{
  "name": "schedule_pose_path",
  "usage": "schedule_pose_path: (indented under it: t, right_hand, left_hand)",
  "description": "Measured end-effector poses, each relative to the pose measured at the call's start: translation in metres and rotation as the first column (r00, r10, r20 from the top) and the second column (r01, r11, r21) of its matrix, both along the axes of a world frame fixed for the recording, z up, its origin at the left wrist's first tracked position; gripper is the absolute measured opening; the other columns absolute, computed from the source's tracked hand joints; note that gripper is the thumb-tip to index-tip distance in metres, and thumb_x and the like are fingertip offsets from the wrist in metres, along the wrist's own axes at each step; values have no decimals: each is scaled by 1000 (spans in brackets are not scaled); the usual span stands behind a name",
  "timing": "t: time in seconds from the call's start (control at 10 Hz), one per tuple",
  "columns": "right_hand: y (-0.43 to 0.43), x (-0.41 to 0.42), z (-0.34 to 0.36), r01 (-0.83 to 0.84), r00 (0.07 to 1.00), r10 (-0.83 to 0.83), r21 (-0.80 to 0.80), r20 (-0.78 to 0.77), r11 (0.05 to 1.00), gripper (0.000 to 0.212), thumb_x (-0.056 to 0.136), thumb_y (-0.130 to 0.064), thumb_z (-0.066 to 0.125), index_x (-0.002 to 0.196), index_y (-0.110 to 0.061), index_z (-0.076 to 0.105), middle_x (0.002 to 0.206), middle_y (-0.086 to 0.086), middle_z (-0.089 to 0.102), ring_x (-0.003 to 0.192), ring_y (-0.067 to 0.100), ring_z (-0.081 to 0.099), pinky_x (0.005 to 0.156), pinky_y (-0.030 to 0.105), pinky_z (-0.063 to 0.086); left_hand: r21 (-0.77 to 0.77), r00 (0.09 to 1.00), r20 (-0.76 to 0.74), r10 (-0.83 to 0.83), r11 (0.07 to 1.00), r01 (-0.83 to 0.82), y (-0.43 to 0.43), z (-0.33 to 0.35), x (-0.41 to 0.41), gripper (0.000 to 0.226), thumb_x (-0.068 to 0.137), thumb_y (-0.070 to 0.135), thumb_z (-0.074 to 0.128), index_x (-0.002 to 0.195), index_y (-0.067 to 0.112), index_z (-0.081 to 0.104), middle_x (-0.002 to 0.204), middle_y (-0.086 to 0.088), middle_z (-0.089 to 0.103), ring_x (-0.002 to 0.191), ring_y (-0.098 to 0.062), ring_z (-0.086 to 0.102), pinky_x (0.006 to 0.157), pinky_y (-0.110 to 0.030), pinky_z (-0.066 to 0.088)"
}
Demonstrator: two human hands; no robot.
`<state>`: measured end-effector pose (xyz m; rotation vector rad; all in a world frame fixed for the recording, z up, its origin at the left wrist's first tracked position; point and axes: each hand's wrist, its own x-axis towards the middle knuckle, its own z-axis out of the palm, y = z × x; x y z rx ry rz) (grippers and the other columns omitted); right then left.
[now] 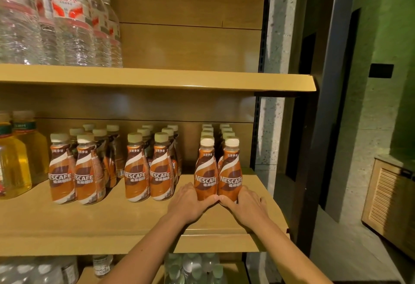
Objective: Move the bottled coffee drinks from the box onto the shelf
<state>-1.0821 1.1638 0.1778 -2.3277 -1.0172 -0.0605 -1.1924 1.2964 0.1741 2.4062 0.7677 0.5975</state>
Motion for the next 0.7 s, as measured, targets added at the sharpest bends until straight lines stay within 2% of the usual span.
schedule_pose_path:
  t: [0.2, 0.4, 0.5, 0.6, 0.7]
  right_hand:
    - [3, 4, -1, -15, 1000, 15, -8, 5, 1000, 64, 79, -70, 46, 118, -19, 49, 122, 0, 58, 118, 21, 51, 106, 45, 29]
    - [2, 0, 4, -26, 999, 25, -10, -40, 1000, 72, 75, -74, 48, 124, -22, 46, 127, 0, 56, 121, 23, 50, 106, 46, 32]
    - [-4, -6, 10, -11, 994, 14, 29, -109, 1000, 98, 59, -86, 45, 133, -22, 39, 134, 2, 53, 125, 26, 48, 107, 50, 35]
    - [-14, -14, 13, 17, 997, -14, 40, -76, 999, 101, 58, -84, 47, 135, -20, 38, 135, 4, 53, 125, 27, 48, 105, 49, 38]
    - [-35, -34, 16, 23, 998, -28, 81, 64, 996, 86, 66, -78, 48, 132, -22, 42, 131, 2, 55, 122, 24, 50, 102, 45, 42]
  left_hand:
    - [12, 1000, -4, -22, 1000, 22, 0, 0, 0, 104, 46, 98, 33, 122, 29, 50, 117, 7, 58, 106, -14, 55, 93, -40, 48]
    - [26, 999, -26, 41, 999, -40, -3, 1, -2, 106, 45, 98, 35, 123, 27, 49, 119, 5, 58, 107, -15, 55, 91, -39, 50]
    - [-23, 994, -38, 98, 995, -99, -13, 8, -12, 102, 52, 90, 45, 125, 19, 46, 122, -1, 56, 110, -19, 55, 92, -40, 50]
    - [-1, 994, -38, 98, 995, -98, -26, 15, -27, 98, 60, 83, 50, 129, 15, 42, 129, -5, 53, 116, -22, 53, 94, -40, 48]
    - [99, 995, -26, 95, 991, -92, -49, 17, -55, 92, 75, 72, 52, 139, 9, 32, 144, -10, 42, 129, -24, 43, 103, -36, 41]
